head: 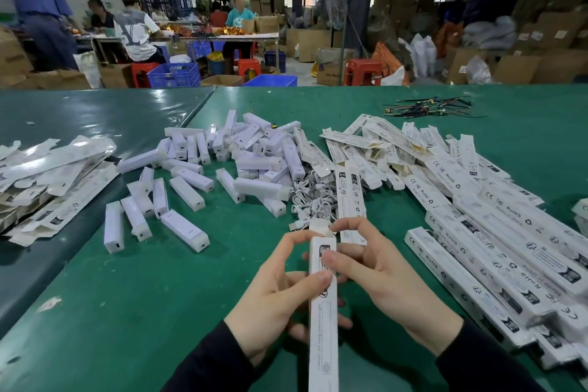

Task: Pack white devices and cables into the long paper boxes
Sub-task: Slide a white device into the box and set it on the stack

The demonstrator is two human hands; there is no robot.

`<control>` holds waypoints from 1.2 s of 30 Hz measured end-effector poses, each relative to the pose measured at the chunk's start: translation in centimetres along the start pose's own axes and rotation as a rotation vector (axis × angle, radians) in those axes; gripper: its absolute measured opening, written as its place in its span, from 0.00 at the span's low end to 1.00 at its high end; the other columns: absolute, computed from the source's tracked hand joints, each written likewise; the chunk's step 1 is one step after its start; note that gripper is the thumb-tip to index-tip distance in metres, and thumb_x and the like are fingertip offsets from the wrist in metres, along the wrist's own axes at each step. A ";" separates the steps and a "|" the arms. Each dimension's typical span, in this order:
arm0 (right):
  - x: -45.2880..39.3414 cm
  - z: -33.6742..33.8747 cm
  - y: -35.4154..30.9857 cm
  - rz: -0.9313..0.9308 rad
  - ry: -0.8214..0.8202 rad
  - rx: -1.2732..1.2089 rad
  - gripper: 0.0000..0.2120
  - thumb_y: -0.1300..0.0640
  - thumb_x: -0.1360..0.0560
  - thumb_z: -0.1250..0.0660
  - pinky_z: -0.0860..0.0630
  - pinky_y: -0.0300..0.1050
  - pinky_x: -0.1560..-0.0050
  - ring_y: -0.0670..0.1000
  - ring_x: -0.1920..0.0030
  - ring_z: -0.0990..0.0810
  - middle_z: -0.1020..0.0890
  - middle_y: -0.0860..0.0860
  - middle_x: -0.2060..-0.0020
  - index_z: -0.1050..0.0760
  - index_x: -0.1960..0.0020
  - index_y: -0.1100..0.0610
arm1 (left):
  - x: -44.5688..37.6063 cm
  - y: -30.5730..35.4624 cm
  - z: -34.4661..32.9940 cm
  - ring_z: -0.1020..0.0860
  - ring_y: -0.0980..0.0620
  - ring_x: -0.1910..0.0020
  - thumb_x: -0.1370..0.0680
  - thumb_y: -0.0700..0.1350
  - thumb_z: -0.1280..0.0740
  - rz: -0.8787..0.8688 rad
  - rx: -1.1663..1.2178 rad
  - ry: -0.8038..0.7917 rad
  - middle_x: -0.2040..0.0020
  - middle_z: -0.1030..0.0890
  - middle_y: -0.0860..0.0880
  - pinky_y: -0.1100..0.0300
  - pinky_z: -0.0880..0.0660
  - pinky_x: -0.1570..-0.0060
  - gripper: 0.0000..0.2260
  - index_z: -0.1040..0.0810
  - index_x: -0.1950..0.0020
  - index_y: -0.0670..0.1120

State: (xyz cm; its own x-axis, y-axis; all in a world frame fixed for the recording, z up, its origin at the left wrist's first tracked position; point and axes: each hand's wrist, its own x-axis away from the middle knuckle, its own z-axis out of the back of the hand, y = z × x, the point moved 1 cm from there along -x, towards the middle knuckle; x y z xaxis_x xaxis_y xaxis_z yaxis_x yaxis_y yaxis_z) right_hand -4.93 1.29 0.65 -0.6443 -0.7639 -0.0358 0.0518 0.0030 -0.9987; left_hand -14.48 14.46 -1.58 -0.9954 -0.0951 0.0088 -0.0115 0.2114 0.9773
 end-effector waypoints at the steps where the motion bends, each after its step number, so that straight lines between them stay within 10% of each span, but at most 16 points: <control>1: 0.0 0.0 -0.1 -0.009 -0.012 0.005 0.21 0.55 0.29 0.31 0.24 0.46 0.50 0.52 0.57 0.20 0.15 0.61 0.52 0.33 0.39 0.57 | 0.1 0.1 0.0 0.16 0.37 0.61 0.25 0.48 0.31 0.008 0.010 -0.008 0.57 0.16 0.42 0.56 0.21 0.73 0.14 0.29 0.43 0.60; 8: -0.5 0.4 0.4 -0.220 0.091 -0.127 0.19 0.53 0.26 0.31 0.22 0.40 0.59 0.48 0.60 0.17 0.13 0.53 0.55 0.27 0.36 0.52 | 0.2 -0.3 -0.3 0.16 0.38 0.64 0.25 0.46 0.32 0.061 0.009 -0.036 0.57 0.17 0.35 0.62 0.24 0.75 0.16 0.32 0.40 0.48; 14: -0.6 0.9 0.3 -0.327 0.060 -0.295 0.22 0.55 0.33 0.27 0.24 0.43 0.61 0.50 0.62 0.20 0.16 0.57 0.56 0.23 0.40 0.58 | 0.1 -0.5 -0.5 0.16 0.38 0.62 0.25 0.46 0.32 0.039 -0.032 -0.067 0.56 0.17 0.36 0.62 0.25 0.74 0.16 0.31 0.41 0.58; 19: -0.6 0.6 0.5 -0.452 0.007 -0.335 0.23 0.59 0.37 0.23 0.29 0.43 0.62 0.49 0.63 0.22 0.16 0.55 0.57 0.24 0.43 0.58 | 0.4 -0.3 -0.7 0.18 0.38 0.64 0.27 0.46 0.29 0.028 -0.031 -0.123 0.59 0.18 0.35 0.37 0.22 0.59 0.16 0.30 0.41 0.53; 25: -0.7 0.5 0.6 -0.542 0.029 -0.537 0.20 0.48 0.37 0.27 0.22 0.42 0.68 0.51 0.69 0.21 0.20 0.55 0.65 0.20 0.51 0.60 | 0.4 0.2 -0.8 0.21 0.44 0.75 0.30 0.44 0.26 -0.018 -0.041 -0.041 0.67 0.21 0.37 0.55 0.22 0.73 0.16 0.29 0.48 0.49; 36: -0.3 0.3 0.1 -0.434 0.029 -0.346 0.13 0.50 0.38 0.26 0.26 0.40 0.70 0.49 0.69 0.22 0.18 0.54 0.65 0.16 0.57 0.56 | 0.3 -0.1 -1.3 0.28 0.44 0.69 0.35 0.50 0.23 -0.087 -0.193 0.058 0.61 0.21 0.28 0.42 0.27 0.65 0.18 0.26 0.51 0.56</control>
State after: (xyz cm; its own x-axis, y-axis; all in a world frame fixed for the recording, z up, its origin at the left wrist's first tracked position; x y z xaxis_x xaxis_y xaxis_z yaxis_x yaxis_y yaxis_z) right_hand -4.50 1.27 0.55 -0.5718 -0.7240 0.3858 -0.4736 -0.0926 -0.8758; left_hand -14.62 13.15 -1.44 -0.9843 -0.1619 -0.0706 -0.0732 0.0102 0.9973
